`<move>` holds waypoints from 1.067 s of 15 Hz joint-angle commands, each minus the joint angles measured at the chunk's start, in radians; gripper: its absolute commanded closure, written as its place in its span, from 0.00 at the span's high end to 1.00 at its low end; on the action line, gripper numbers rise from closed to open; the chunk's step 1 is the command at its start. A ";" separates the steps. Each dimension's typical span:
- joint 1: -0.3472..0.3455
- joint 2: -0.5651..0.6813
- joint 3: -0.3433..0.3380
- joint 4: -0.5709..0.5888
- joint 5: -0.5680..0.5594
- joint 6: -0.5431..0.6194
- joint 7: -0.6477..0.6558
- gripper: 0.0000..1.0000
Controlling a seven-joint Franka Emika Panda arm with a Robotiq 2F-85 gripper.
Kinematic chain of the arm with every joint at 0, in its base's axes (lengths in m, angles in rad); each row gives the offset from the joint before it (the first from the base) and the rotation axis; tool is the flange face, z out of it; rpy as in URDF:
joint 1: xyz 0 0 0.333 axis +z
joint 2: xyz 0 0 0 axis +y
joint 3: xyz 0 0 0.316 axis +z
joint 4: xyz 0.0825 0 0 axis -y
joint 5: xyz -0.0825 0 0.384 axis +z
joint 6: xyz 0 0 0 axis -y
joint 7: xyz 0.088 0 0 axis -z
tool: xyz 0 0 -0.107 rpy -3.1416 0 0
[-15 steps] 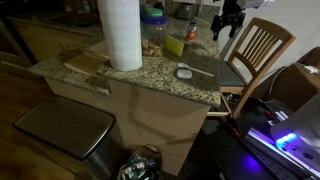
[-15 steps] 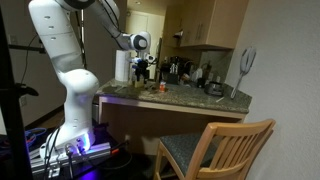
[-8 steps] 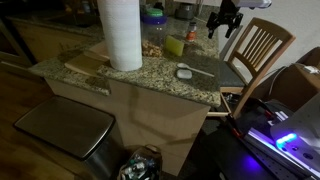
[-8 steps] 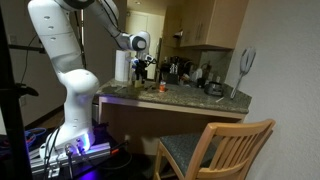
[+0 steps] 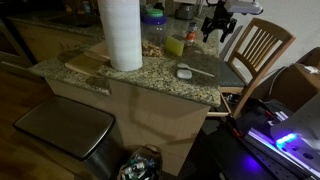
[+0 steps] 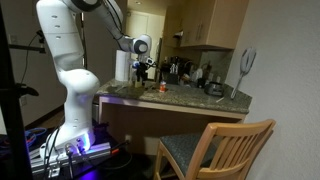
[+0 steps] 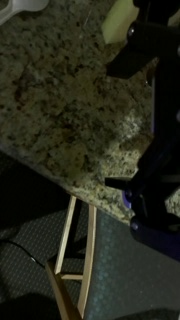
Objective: Move the keys from left to right.
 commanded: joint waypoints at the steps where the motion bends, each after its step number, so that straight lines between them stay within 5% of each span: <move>1: 0.022 0.187 -0.004 0.132 0.110 0.085 0.028 1.00; 5: 0.044 0.287 -0.003 0.227 0.116 0.250 0.111 1.00; 11: 0.049 0.290 -0.016 0.206 0.103 0.219 0.093 1.00; 16: 0.062 0.413 -0.026 0.261 0.074 0.433 0.163 1.00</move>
